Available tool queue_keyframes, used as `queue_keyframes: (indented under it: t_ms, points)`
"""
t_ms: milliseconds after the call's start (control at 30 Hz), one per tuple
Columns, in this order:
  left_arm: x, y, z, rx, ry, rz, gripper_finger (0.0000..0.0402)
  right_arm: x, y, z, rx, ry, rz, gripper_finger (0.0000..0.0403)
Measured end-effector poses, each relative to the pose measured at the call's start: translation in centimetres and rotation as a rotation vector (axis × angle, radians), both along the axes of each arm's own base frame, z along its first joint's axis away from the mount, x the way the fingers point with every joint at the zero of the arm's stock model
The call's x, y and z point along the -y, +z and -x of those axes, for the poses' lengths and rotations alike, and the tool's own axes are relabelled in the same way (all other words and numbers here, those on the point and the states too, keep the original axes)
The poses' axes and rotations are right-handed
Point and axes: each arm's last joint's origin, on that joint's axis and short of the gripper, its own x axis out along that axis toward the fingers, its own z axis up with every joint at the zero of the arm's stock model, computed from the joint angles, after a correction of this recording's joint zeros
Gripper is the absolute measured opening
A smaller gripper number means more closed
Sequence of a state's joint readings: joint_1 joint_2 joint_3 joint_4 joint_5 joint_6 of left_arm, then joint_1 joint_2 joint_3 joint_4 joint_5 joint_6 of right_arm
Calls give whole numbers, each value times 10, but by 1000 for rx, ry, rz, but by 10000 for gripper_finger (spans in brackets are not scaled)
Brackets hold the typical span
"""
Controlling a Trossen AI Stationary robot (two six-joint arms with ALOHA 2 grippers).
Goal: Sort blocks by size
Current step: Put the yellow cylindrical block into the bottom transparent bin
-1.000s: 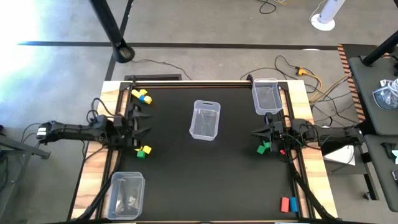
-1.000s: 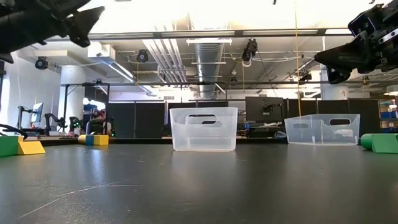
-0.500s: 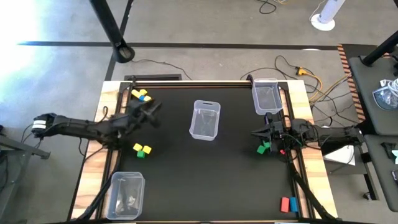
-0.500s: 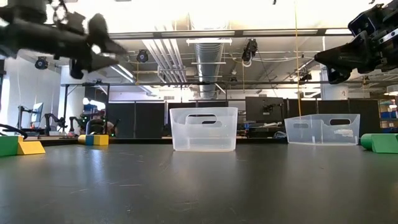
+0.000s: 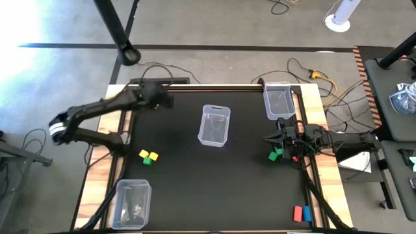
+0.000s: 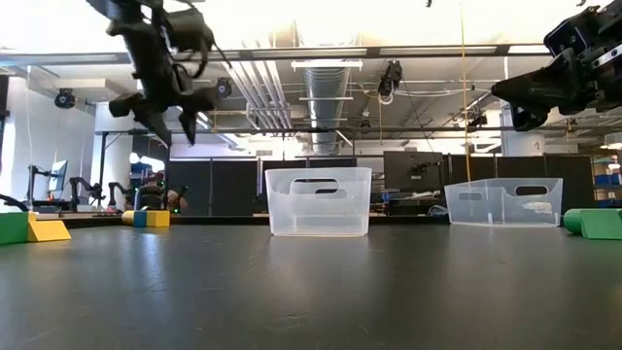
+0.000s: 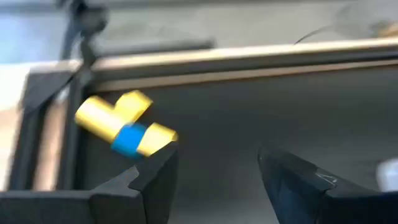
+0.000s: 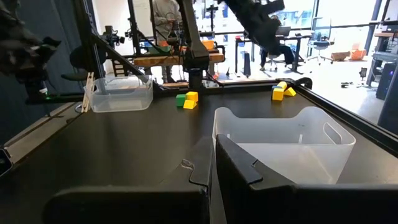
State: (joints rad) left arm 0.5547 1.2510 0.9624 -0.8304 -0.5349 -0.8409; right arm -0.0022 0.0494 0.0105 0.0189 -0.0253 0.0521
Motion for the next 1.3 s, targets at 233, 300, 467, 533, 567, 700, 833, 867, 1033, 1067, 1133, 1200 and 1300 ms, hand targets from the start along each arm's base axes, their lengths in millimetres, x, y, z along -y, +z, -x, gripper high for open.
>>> queue_keyframes:
  t_ms: [233, 300, 467, 533, 567, 700, 833, 867, 1033, 1067, 1133, 1200, 1300]
  points:
    - [-39, -19, -18, -246, 17, 203, 204, 0, 0, 0, 0, 0, 0, 13]
    - [-50, -24, -24, -276, -14, 226, 204, 0, 0, 0, 0, 0, 0, 13]
    - [-78, -44, -23, -309, -53, 292, 218, 0, 0, 0, 0, 0, 0, 13]
    - [-88, -55, -17, -326, -38, 340, 227, 0, 0, 0, 0, -1, 0, 13]
    - [-91, -59, -14, -333, -34, 360, 231, 0, 0, 0, 0, 0, 0, 13]
    - [-93, -73, -13, -342, -78, 416, 245, 0, 0, 0, 0, -1, 0, 13]
    - [-90, -84, -15, -339, -119, 438, 249, 0, 0, 0, 0, 0, 0, 13]
    - [-91, -88, -15, -338, -124, 440, 249, 0, 0, 0, 0, 0, 0, 13]
    - [-98, -96, -12, -352, -133, 435, 249, 0, 0, 0, 0, 0, 0, 13]
    - [-98, -96, -12, -357, -141, 435, 249, 0, 0, 0, 0, 0, 0, 13]
    - [-99, -95, -13, -359, -155, 428, 249, 0, 0, 0, 0, 0, 0, 13]
    - [-96, -95, -15, -361, -176, 430, 249, 0, 0, 0, 0, -1, 0, 13]
    - [-89, -94, -18, -354, -237, 467, 249, 0, 0, 0, 0, 0, 0, 13]
